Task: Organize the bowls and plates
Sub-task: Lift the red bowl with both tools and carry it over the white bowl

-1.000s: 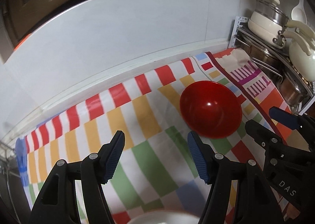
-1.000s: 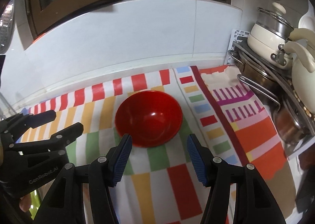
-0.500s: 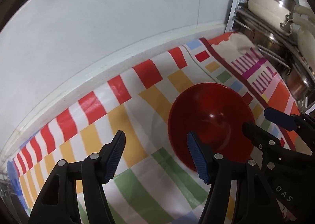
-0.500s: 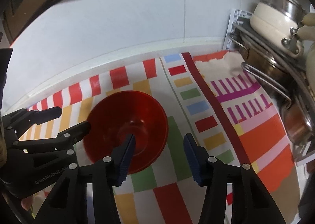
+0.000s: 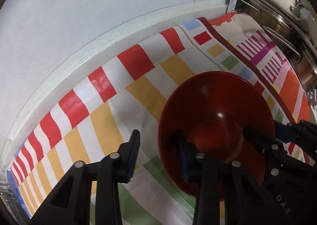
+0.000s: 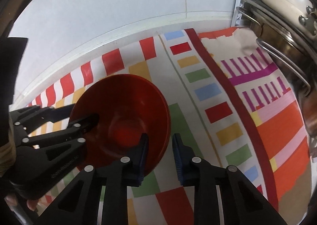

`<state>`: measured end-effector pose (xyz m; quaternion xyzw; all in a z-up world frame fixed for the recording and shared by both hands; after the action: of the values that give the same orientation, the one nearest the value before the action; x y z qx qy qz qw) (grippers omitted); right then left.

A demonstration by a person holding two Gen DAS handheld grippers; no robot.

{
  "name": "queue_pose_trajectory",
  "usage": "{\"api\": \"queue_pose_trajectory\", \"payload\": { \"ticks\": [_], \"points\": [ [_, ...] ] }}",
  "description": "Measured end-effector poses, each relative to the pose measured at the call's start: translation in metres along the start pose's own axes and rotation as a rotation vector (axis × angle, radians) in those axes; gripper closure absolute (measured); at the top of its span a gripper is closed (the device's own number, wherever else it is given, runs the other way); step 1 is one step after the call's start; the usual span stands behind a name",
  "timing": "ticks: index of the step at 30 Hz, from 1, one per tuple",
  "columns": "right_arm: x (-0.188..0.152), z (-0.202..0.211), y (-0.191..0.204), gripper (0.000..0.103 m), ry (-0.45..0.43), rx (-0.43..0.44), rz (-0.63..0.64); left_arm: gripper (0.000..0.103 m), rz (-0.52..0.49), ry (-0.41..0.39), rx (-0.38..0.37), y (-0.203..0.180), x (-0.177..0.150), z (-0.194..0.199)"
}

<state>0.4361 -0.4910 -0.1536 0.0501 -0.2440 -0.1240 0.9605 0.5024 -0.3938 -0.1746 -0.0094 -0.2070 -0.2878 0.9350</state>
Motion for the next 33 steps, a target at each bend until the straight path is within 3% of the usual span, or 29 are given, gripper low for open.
{"api": "queue_pose_trajectory", "payload": {
  "ticks": [4,16,33],
  "points": [
    [0.002,0.0,0.002,0.085,0.002,-0.005,-0.004,0.085,-0.029,0.003,0.009,-0.009,0.0,0.0],
    [0.0,0.014,0.006,0.088,-0.009,-0.017,-0.016,0.086,-0.001,-0.022,0.012,-0.004,-0.008,0.026],
    [-0.019,0.099,0.052,0.088,-0.128,0.022,0.074,0.087,0.149,-0.145,-0.001,0.027,-0.056,0.122]
  ]
}}
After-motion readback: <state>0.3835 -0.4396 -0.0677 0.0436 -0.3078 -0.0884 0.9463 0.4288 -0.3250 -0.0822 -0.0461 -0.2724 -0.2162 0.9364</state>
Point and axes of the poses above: each gripper's, at about its wrist camera, not at the fingertips, and z roughly against the way its jaws point, y to its left, x to its top, the point moved 5 cm from there along -z, roughly the way its jaws point, and after that the axes turned 1 degree about x, right-handed, at the moved point
